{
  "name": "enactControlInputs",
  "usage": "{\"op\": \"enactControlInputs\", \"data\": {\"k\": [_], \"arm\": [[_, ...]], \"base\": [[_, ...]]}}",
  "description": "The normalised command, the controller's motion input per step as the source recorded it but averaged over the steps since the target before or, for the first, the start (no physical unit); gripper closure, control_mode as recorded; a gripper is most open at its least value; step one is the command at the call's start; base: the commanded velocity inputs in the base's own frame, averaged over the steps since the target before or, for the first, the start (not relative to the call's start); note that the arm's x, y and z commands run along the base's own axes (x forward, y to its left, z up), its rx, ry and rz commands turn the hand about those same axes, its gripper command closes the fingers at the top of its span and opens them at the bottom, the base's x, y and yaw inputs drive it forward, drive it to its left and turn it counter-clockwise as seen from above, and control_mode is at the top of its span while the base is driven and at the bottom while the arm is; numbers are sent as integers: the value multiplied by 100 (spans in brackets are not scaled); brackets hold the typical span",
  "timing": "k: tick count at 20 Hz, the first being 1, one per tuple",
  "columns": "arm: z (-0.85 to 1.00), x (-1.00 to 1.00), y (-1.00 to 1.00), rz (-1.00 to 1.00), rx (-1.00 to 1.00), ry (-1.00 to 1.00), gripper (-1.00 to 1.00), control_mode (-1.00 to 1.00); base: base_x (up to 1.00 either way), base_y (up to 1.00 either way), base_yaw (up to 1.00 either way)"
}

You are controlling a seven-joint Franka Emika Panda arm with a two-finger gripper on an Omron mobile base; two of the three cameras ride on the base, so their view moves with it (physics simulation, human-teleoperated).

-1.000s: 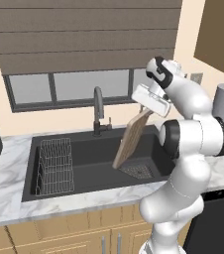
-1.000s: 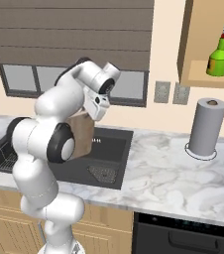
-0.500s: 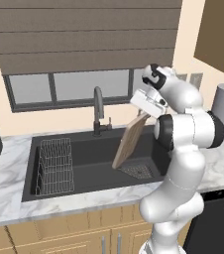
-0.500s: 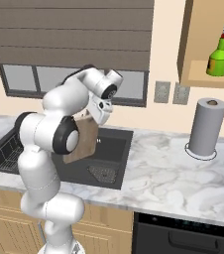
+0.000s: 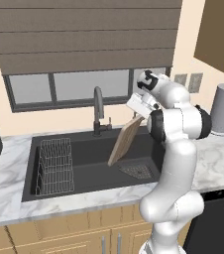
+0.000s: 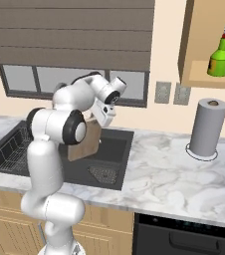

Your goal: Move the cutting board and knife to the sink. Then move spray from the cabinet to the counter.

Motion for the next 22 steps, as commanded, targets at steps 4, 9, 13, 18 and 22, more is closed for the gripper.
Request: {"op": "enactControlInputs", "data": {"k": [4, 9, 13, 18, 22], "arm": [[-19, 40, 0, 8, 14, 0, 100, -100], [-6, 28, 0, 19, 16, 0, 100, -100], [0, 11, 0, 40, 13, 5, 100, -100], [-3, 0, 0, 37, 2, 1, 100, -100], [-7, 0, 0, 30, 0, 0, 100, -100]], "base": [[0, 0, 0], [0, 0, 0], [0, 0, 0], [0, 0, 0], [0, 0, 0]]}}
